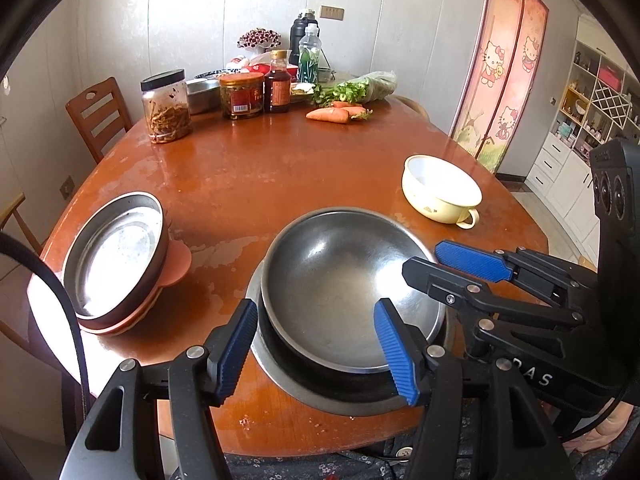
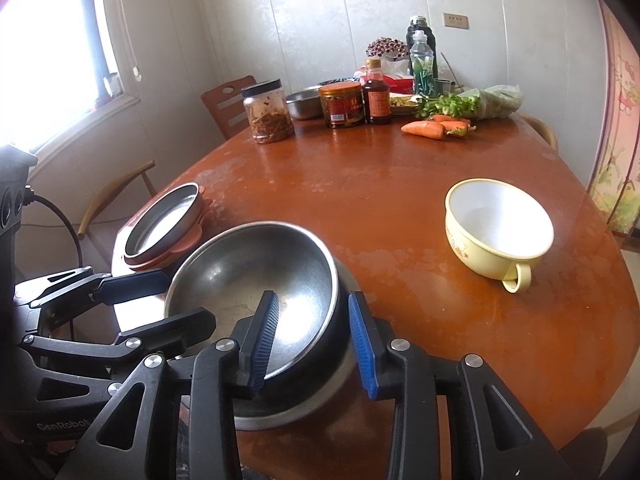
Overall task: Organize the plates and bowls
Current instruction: 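Carry the steel bowl over the basin and lower it inside, then open the left gripper and move it to the cream-yellow bowl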
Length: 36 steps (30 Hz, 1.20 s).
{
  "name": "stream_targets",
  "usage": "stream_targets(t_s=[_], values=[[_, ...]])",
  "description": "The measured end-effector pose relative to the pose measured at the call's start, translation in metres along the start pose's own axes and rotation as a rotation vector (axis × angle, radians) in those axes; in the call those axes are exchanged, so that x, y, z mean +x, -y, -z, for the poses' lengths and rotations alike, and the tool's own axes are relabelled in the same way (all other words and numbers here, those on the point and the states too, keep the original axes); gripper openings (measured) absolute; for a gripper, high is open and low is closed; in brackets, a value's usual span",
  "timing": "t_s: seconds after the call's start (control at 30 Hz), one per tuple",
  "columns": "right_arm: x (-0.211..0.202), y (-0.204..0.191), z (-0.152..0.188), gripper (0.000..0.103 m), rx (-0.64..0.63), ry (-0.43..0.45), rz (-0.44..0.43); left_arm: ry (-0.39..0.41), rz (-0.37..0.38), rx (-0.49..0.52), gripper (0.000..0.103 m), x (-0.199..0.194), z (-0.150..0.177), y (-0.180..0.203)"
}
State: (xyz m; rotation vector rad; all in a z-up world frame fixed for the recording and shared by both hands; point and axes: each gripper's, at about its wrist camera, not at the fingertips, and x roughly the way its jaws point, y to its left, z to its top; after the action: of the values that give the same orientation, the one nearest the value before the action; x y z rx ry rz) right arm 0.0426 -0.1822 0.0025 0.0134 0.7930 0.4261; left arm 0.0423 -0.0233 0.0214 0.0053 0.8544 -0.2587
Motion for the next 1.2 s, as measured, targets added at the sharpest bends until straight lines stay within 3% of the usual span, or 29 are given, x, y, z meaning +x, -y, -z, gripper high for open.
stream_targets(t_s=[0.63,1.2], values=[[-0.029,0.025,-0.003,0.052,0.047,0.066,-0.001,0.008,-0.01,0.038,0.062,-0.001,-0.012,0.024],[-0.034,0.074,-0.011,0.054,0.122,0.102,0.042,-0.001,0.021,0.121,0.062,0.03,-0.046,0.059]])
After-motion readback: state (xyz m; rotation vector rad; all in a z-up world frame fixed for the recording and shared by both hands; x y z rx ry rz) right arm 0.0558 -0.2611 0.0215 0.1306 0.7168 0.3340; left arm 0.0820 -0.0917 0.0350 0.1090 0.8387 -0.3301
